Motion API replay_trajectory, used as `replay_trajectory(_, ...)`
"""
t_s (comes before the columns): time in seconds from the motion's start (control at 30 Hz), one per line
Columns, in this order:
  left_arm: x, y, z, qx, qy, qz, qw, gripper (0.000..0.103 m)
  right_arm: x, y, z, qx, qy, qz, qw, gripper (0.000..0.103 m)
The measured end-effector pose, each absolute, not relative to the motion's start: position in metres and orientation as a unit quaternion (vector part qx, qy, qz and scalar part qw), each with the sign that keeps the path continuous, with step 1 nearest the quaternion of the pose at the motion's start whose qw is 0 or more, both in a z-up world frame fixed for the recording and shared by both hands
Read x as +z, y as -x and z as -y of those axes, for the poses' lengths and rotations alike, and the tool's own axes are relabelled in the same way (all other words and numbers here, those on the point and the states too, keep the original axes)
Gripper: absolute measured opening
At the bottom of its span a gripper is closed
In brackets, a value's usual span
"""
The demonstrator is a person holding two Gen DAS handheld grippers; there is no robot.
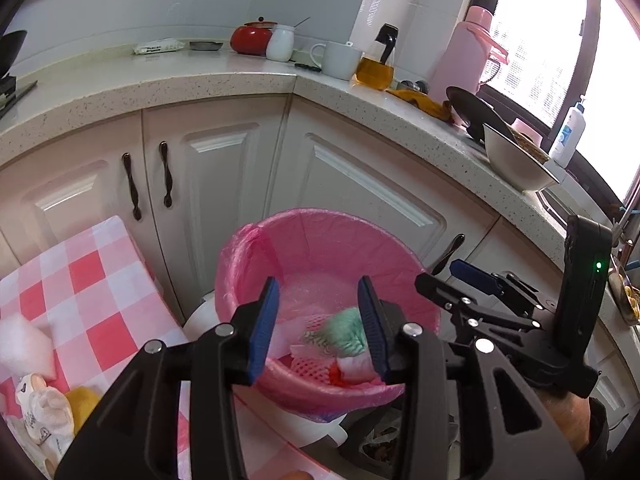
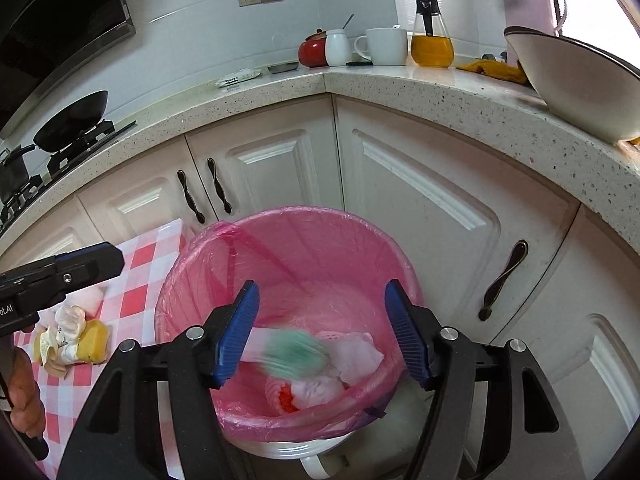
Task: Collect trash
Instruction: 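Open both grippers to drop the cloth and tissue into the bin, then move both grippers back over the table toward the remaining trash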
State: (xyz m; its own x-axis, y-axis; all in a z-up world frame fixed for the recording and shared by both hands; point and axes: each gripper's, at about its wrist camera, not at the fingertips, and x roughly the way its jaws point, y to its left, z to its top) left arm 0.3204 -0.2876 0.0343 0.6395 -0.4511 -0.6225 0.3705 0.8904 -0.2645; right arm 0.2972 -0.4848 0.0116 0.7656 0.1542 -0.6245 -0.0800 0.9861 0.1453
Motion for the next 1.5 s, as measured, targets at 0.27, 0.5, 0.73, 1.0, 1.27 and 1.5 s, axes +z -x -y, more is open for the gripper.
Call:
replay_trajectory(0.27, 0.035, -0.309, 0.265, -0.214, 0.063, -0.355, 0.908, 0.04, 0.011, -0.289, 0.483, 0.064, -0.061, -0.337, 0.937, 0.063)
replay_trajectory(0.5, 0.04, -0.295, 0.242, -0.201, 0.075, -0.348, 0.913, 0.042, 0.015, -0.281, 0.47, 0.073, -0.057, -0.336, 0.937, 0.063)
replay_trajectory(0.73, 0.04, -0.276, 0.208, -0.176, 0.091, -0.341, 0.919, 0.046, 0.02, -0.273, 0.448, 0.086, -0.052, -0.335, 0.937, 0.064)
replay_trajectory(1.0, 0.034, -0.251, 0.159, -0.142, 0.107, -0.335, 0.925, 0.048, 0.019, -0.264, 0.414, 0.108, -0.044, -0.343, 0.932, 0.064)
replay_trajectory(1.27, 0.029, -0.224, 0.097, -0.097, 0.134, -0.327, 0.931, 0.049, 0.021, -0.256, 0.373, 0.133, -0.027, -0.348, 0.928, 0.068)
replay_trajectory(1.5, 0.022, -0.199, 0.042, -0.049, 0.157, -0.32, 0.933, 0.051, 0.021, -0.249, 0.338, 0.155, -0.013, -0.353, 0.923, 0.069)
